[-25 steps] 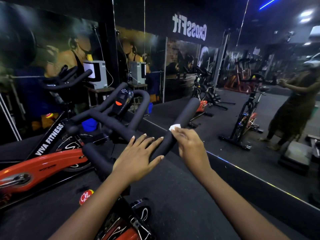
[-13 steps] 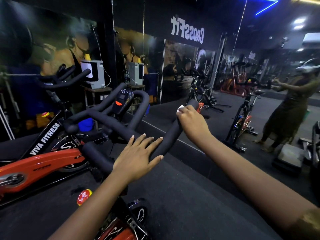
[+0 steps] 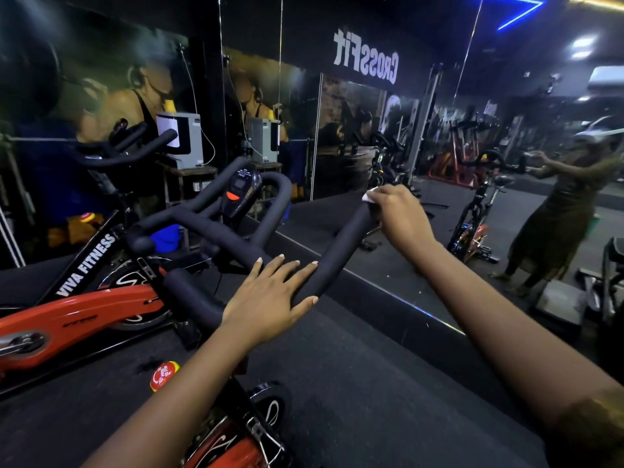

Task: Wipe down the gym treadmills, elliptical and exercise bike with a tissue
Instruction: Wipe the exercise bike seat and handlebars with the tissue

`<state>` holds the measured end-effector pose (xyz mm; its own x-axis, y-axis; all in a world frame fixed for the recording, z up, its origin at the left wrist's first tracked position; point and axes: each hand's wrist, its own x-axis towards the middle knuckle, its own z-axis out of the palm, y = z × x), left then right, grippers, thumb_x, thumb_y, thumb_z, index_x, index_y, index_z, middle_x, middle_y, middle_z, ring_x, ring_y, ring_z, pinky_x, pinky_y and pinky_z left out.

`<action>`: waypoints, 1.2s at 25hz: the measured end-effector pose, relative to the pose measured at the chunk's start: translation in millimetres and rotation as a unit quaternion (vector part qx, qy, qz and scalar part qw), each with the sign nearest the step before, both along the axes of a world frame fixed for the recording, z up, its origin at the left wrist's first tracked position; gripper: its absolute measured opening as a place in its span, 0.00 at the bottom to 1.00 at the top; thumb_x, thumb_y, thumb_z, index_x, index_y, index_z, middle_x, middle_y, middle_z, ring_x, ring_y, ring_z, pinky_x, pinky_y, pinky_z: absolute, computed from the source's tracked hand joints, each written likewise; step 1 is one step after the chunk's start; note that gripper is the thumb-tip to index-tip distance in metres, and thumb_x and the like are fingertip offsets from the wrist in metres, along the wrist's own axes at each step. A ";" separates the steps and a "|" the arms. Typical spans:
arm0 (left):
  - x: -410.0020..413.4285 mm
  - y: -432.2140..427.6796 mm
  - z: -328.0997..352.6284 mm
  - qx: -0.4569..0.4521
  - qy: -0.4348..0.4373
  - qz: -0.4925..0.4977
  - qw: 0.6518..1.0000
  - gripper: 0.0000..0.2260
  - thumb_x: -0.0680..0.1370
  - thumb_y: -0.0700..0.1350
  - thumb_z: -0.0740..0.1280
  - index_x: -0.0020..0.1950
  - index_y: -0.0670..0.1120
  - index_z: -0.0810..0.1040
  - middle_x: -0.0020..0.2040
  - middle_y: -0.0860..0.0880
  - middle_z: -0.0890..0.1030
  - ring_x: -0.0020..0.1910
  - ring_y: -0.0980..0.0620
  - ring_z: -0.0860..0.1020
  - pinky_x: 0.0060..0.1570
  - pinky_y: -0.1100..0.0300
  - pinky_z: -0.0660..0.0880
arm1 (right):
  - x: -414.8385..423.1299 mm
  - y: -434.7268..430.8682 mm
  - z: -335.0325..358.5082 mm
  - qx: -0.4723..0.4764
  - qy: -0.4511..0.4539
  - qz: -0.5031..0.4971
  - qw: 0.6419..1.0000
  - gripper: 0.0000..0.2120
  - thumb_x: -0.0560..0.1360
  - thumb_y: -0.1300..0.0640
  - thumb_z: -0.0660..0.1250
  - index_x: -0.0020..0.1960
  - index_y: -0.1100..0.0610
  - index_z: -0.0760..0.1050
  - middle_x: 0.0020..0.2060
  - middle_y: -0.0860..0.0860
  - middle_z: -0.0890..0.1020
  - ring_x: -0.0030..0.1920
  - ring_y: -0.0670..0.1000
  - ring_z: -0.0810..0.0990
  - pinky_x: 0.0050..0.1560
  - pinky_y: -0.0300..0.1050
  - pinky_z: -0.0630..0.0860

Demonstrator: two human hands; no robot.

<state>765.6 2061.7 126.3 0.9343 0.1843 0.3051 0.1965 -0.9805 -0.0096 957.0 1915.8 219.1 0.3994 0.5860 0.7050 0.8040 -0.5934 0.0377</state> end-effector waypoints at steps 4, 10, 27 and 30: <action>0.1 0.8 0.0 0.005 0.010 -0.007 1.000 0.39 0.66 0.67 0.29 0.77 0.59 0.43 0.77 0.55 0.56 0.77 0.51 0.48 0.75 0.50 0.44 | -20.0 0.1 -48.1 0.075 0.006 0.061 0.995 0.24 0.64 0.75 0.65 0.58 0.63 0.78 0.50 0.60 0.80 0.48 0.62 0.79 0.50 0.50 0.76; 16.8 -6.2 15.2 -0.157 -0.060 -0.022 0.986 0.26 0.81 0.59 0.49 0.78 0.55 0.49 0.74 0.51 0.64 0.76 0.52 0.57 0.74 0.49 0.43 | -82.9 9.5 -116.6 0.193 0.063 0.137 0.970 0.20 0.66 0.69 0.61 0.56 0.62 0.79 0.47 0.57 0.80 0.47 0.52 0.77 0.52 0.38 0.71; 54.3 -30.8 17.9 -0.055 -0.044 -0.032 0.997 0.30 0.80 0.63 0.46 0.74 0.59 0.29 0.61 0.49 0.71 0.52 0.44 0.78 0.50 0.51 0.74 | 37.3 -7.4 -19.7 0.296 0.200 0.116 0.927 0.20 0.71 0.75 0.59 0.57 0.61 0.80 0.53 0.48 0.80 0.53 0.31 0.70 0.53 0.17 0.61; 54.8 -30.8 17.0 -0.061 -0.041 -0.033 0.997 0.30 0.80 0.63 0.46 0.73 0.59 0.28 0.61 0.49 0.71 0.52 0.45 0.78 0.50 0.50 0.74 | 28.4 -8.6 -40.5 0.365 0.180 0.109 0.907 0.18 0.70 0.74 0.61 0.54 0.61 0.81 0.51 0.51 0.82 0.52 0.30 0.72 0.53 0.20 0.65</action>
